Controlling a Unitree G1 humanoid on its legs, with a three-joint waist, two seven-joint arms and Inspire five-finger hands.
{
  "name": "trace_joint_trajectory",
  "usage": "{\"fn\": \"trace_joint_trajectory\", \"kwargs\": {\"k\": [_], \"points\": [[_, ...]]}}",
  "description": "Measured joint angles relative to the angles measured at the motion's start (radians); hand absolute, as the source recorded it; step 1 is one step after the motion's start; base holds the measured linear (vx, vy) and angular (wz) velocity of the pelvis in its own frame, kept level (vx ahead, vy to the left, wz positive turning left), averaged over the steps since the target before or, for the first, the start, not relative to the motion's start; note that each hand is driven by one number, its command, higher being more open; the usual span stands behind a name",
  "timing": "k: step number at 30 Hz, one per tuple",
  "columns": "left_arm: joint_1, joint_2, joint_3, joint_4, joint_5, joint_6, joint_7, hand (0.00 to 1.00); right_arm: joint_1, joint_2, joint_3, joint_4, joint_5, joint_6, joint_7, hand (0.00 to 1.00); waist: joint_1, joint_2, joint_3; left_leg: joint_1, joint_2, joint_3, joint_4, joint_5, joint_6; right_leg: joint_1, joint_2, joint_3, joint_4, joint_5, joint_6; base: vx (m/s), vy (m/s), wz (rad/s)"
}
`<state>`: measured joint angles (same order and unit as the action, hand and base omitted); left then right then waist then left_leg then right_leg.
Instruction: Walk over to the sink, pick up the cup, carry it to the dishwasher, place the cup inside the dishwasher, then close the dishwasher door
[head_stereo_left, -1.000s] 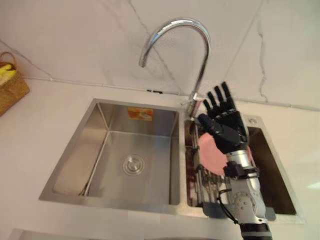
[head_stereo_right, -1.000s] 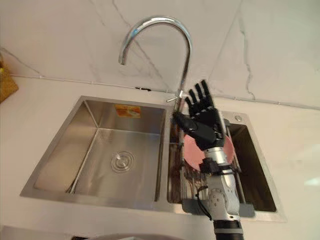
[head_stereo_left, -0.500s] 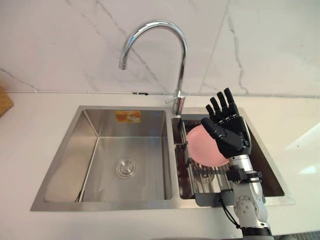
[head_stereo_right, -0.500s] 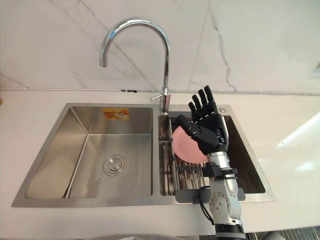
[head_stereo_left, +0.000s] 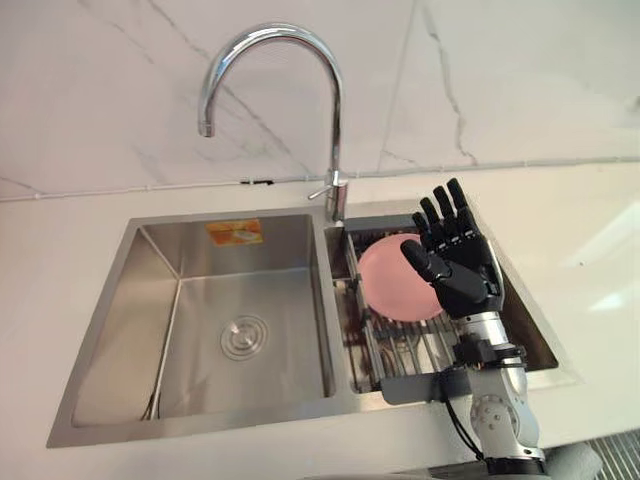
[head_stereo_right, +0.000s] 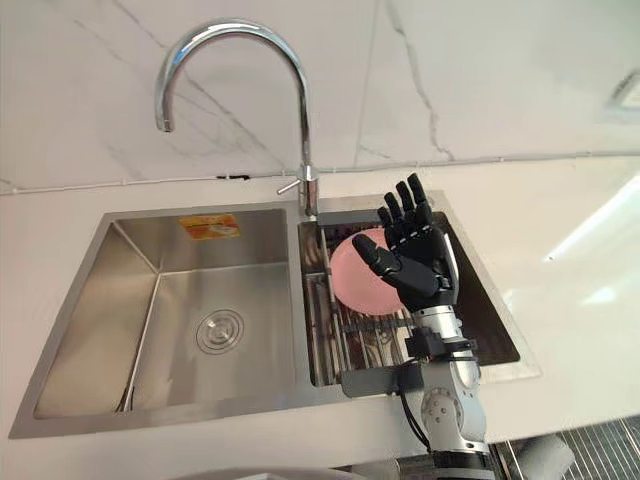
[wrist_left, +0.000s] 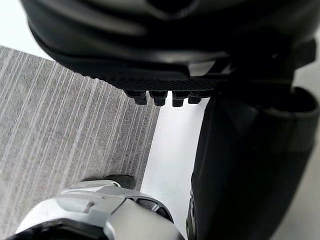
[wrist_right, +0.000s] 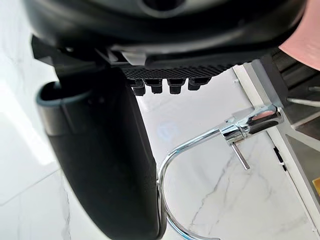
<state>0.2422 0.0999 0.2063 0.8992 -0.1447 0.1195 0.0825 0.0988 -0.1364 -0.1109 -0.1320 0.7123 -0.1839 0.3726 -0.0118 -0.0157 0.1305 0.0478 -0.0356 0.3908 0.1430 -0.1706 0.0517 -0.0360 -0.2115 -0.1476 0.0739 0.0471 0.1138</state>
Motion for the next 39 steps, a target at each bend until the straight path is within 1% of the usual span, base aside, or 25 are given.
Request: {"fn": "trace_joint_trajectory", "kwargs": {"k": [1,3,4,6,9,10,12,13,14,15,17,18,19,20,21,23,24,25,26,27,28,32,35,38,39], "points": [[-0.002,0.001,0.0,0.005,0.0,0.001,0.0,1.0,0.001,-0.007,-0.008,-0.008,0.0,0.0,0.0,1.0,-0.004,0.002,-0.001,-0.002,0.001,0.006,0.0,0.0,0.0,-0.005,0.001,0.006,0.002,0.001,0.0,-0.05,0.032,-0.24],[-0.011,0.001,0.0,0.028,0.0,0.01,0.001,1.0,0.01,-0.038,-0.07,-0.043,0.0,-0.008,0.0,1.0,-0.013,0.013,-0.008,-0.007,0.001,0.026,-0.003,0.0,0.0,-0.024,0.003,0.026,0.003,0.009,0.0,-0.02,0.03,-0.23],[-0.02,0.032,-0.068,0.069,0.0,0.041,0.005,1.0,0.05,-0.068,-0.2,-0.081,0.002,-0.038,0.013,1.0,-0.062,0.042,-0.025,-0.011,0.019,0.065,-0.041,0.037,-0.015,-0.053,0.035,0.059,-0.028,0.049,-0.014,0.0,0.013,-0.1],[-0.02,0.032,-0.068,0.069,0.0,0.041,0.005,1.0,0.05,-0.068,-0.201,-0.081,0.002,-0.038,0.013,1.0,-0.062,0.042,-0.025,-0.011,0.019,0.065,-0.041,0.037,-0.015,-0.053,0.035,0.059,-0.028,0.049,-0.014,0.0,0.0,0.0],[-0.017,0.031,-0.068,0.067,0.001,0.038,0.004,1.0,0.049,-0.064,-0.197,-0.081,0.003,-0.038,0.012,1.0,-0.057,0.042,-0.025,-0.014,0.019,0.053,-0.041,0.042,-0.011,-0.044,0.032,0.042,-0.032,0.05,-0.012,0.0,-0.001,0.13],[-0.015,0.031,-0.071,0.061,0.007,0.035,0.003,1.0,0.05,-0.056,-0.187,-0.081,0.011,-0.038,0.011,1.0,-0.056,0.04,-0.025,-0.011,0.02,0.038,-0.043,0.046,-0.011,-0.027,0.028,0.022,-0.049,0.054,-0.016,0.02,-0.019,0.31],[-0.01,0.027,-0.078,0.044,0.026,0.035,0.003,1.0,0.048,-0.052,-0.154,-0.081,0.044,-0.037,0.008,1.0,-0.041,0.039,-0.027,0.003,0.02,0.027,-0.066,0.062,-0.008,-0.003,0.028,-0.02,-0.085,0.065,-0.031,0.01,-0.03,0.21],[-0.01,0.021,-0.078,0.036,0.034,0.035,0.003,1.0,0.039,-0.048,-0.122,-0.081,0.076,-0.032,0.008,1.0,-0.024,0.038,-0.028,0.01,0.02,0.027,-0.084,0.074,-0.011,0.007,0.029,-0.056,-0.108,0.076,-0.046,0.0,0.0,0.0],[-0.009,0.018,-0.077,0.031,0.045,0.036,0.003,1.0,0.032,-0.043,-0.105,-0.081,0.091,-0.024,0.007,1.0,-0.016,0.038,-0.028,0.013,0.02,0.028,-0.093,0.083,-0.008,0.011,0.029,-0.076,-0.119,0.081,-0.052,0.0,-0.037,-0.07],[-0.007,0.015,-0.077,0.018,0.049,0.04,0.003,1.0,0.02,-0.027,-0.072,-0.078,0.113,-0.009,0.002,1.0,0.001,0.035,-0.03,0.02,0.021,0.031,-0.11,0.095,-0.012,0.025,0.028,-0.12,-0.144,0.1,-0.06,0.01,-0.041,-0.02],[-0.006,0.01,-0.077,0.004,0.061,0.053,0.003,1.0,-0.002,-0.016,-0.031,-0.063,0.115,0.027,-0.034,1.0,0.018,0.033,-0.03,0.027,0.025,0.026,-0.122,0.104,-0.02,0.039,0.032,-0.153,-0.164,0.117,-0.036,0.0,-0.055,0.03],[-0.004,0.008,-0.077,-0.003,0.067,0.059,0.004,1.0,-0.015,-0.017,-0.023,-0.046,0.073,0.043,-0.077,1.0,0.029,0.032,-0.031,0.03,0.03,0.025,-0.125,0.107,-0.025,0.039,0.038,-0.156,-0.164,0.119,-0.032,-0.01,-0.05,-0.02],[-0.004,0.009,-0.077,-0.003,0.067,0.061,0.005,1.0,-0.021,-0.018,-0.022,-0.034,0.055,0.05,-0.094,1.0,0.032,0.031,-0.031,0.032,0.031,0.026,-0.126,0.109,-0.028,0.039,0.041,-0.156,-0.164,0.119,-0.032,0.0,-0.05,-0.1],[-0.004,0.013,-0.077,-0.004,0.067,0.071,0.005,1.0,-0.028,-0.024,-0.025,-0.02,0.001,0.065,-0.118,1.0,0.033,0.028,-0.03,0.034,0.035,0.027,-0.126,0.111,-0.032,0.037,0.047,-0.15,-0.164,0.119,-0.031,-0.01,-0.036,-0.12],[-0.004,0.017,-0.077,-0.004,0.069,0.077,0.005,1.0,-0.029,-0.032,-0.025,-0.016,-0.022,0.074,-0.122,1.0,0.032,0.027,-0.031,0.035,0.036,0.03,-0.126,0.112,-0.034,0.034,0.05,-0.145,-0.165,0.119,-0.031,-0.01,-0.039,-0.18],[-0.004,0.02,-0.077,-0.002,0.098,0.088,0.004,1.0,-0.031,-0.106,-0.043,-0.015,-0.129,0.091,-0.12,1.0,0.016,0.019,-0.029,0.037,0.042,0.045,-0.126,0.112,-0.036,0.028,0.056,-0.126,-0.165,0.121,-0.029,-0.02,-0.03,-0.22],[-0.004,0.021,-0.077,-0.002,0.106,0.089,0.004,1.0,-0.033,-0.13,-0.052,-0.015,-0.146,0.092,-0.12,1.0,0.013,0.017,-0.03,0.039,0.043,0.051,-0.126,0.112,-0.037,0.026,0.057,-0.121,-0.165,0.12,-0.028,-0.04,-0.017,-0.31],[-0.004,0.028,-0.077,-0.001,0.109,0.092,0.002,1.0,-0.043,-0.176,-0.069,-0.015,-0.171,0.092,-0.121,1.0,0.01,0.01,-0.03,0.041,0.045,0.067,-0.126,0.112,-0.037,0.019,0.06,-0.105,-0.166,0.114,-0.024,-0.05,-0.004,-0.38],[-0.002,0.037,-0.077,0.0,0.109,0.097,-0.002,1.0,-0.059,-0.21,-0.087,-0.016,-0.204,0.092,-0.123,1.0,0.004,0.004,-0.03,0.046,0.046,0.083,-0.126,0.112,-0.038,0.016,0.06,-0.1,-0.166,0.108,-0.032,-0.05,-0.002,-0.39],[0.0,0.039,-0.076,0.0,0.109,0.1,-0.006,1.0,-0.066,-0.224,-0.095,-0.016,-0.217,0.092,-0.124,1.0,-0.003,0.0,-0.03,0.048,0.047,0.089,-0.126,0.111,-0.039,0.016,0.06,-0.1,-0.166,0.108,-0.033,-0.06,-0.001,-0.3],[0.003,0.045,-0.077,0.001,0.11,0.107,-0.01,1.0,-0.071,-0.241,-0.112,-0.02,-0.243,0.091,-0.126,1.0,-0.01,-0.008,-0.032,0.051,0.049,0.097,-0.123,0.107,-0.046,0.016,0.06,-0.101,-0.166,0.108,-0.034,-0.05,-0.004,-0.26],[0.012,0.054,-0.065,0.003,0.127,0.123,-0.02,1.0,-0.064,-0.266,-0.129,-0.054,-0.345,0.092,-0.108,1.0,-0.031,-0.012,-0.034,0.054,0.057,0.143,-0.118,0.097,-0.061,0.002,0.059,-0.11,-0.166,0.107,-0.045,-0.05,-0.003,-0.31],[0.012,0.054,-0.056,0.006,0.133,0.135,-0.025,1.0,-0.018,-0.289,-0.129,-0.084,-0.444,0.092,-0.083,1.0,-0.039,-0.014,-0.036,0.054,0.059,0.155,-0.115,0.095,-0.064,-0.002,0.057,-0.12,-0.165,0.108,-0.055,-0.02,-0.009,-0.15],[0.017,0.055,-0.054,0.006,0.135,0.136,-0.029,1.0,0.004,-0.317,-0.129,-0.088,-0.495,0.092,-0.054,1.0,-0.044,-0.011,-0.041,0.054,0.059,0.163,-0.115,0.095,-0.064,-0.005,0.054,-0.129,-0.165,0.109,-0.059,-0.01,-0.007,-0.08],[0.02,0.057,-0.054,0.008,0.137,0.138,-0.032,1.0,0.01,-0.326,-0.129,-0.088,-0.521,0.092,-0.044,1.0,-0.048,-0.014,-0.046,0.053,0.059,0.165,-0.115,0.095,-0.064,-0.006,0.054,-0.129,-0.165,0.111,-0.062,0.0,-0.006,-0.04]]}}
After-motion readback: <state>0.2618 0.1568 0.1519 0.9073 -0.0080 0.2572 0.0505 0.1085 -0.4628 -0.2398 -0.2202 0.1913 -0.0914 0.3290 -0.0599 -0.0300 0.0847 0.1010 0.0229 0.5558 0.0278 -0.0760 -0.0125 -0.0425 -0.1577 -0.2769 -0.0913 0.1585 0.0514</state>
